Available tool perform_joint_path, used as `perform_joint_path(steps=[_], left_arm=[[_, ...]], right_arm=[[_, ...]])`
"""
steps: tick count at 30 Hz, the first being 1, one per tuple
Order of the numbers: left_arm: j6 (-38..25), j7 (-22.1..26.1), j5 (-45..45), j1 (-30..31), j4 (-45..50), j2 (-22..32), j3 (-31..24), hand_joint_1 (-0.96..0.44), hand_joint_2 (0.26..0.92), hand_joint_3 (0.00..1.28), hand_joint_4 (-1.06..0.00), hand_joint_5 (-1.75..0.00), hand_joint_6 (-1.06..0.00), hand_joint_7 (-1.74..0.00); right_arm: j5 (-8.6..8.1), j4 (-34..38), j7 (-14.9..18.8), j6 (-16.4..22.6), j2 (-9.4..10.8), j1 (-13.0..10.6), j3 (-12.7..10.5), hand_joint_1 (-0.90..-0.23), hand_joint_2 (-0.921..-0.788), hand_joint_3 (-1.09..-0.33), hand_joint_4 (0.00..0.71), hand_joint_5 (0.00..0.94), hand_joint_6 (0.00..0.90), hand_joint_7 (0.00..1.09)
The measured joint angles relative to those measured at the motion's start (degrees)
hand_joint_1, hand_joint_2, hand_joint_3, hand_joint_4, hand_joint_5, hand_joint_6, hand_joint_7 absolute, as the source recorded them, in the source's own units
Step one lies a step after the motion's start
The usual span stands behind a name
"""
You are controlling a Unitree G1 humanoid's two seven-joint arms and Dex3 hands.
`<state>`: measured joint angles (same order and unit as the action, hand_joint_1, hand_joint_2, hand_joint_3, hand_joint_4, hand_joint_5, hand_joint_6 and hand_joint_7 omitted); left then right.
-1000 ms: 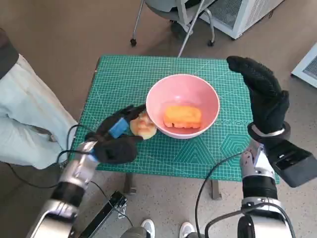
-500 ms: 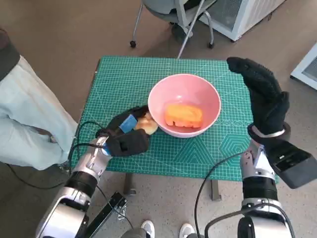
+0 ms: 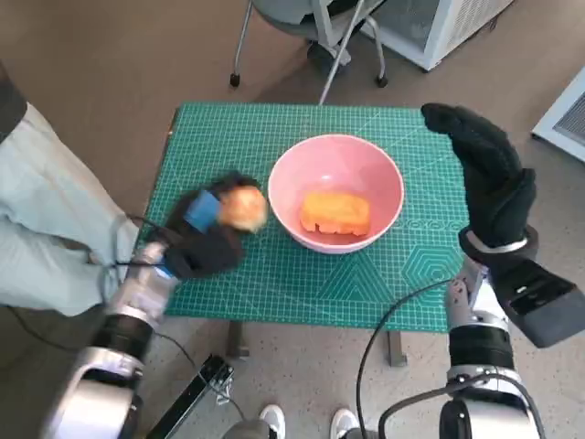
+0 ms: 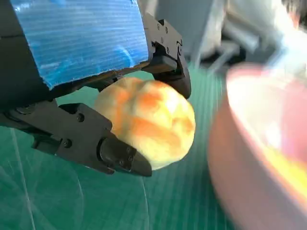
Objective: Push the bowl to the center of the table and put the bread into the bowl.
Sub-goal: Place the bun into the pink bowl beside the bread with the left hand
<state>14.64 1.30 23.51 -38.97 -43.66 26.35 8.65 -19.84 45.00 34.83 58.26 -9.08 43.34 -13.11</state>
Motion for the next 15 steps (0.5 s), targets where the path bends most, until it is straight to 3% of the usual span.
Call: perform_joint_path(steps=[7,15], left_arm=[[-3.3,-3.5,-0.9,-0.1,11.4,3.4,-5.8,0.00,0.911,0.02,-0.79,-1.09,-0.67,-1.09],[-4.1,-4.8,-2.0,-0.3,23.3,1.7,-7.5,0.00,0.906,0.02,-0.80,-1.07,-0.68,-1.09]], right_arm=[[0.05,0.3,-0.7,0.2,0.0,0.0,0.0,-0.608,-0.921,-0.706,0.349,0.002,0.058,0.81],[0.34,1.9,-0.7,0.9,0.1,1.0,0.1,-0.613,-0.921,-0.705,0.347,0.000,0.059,0.81]])
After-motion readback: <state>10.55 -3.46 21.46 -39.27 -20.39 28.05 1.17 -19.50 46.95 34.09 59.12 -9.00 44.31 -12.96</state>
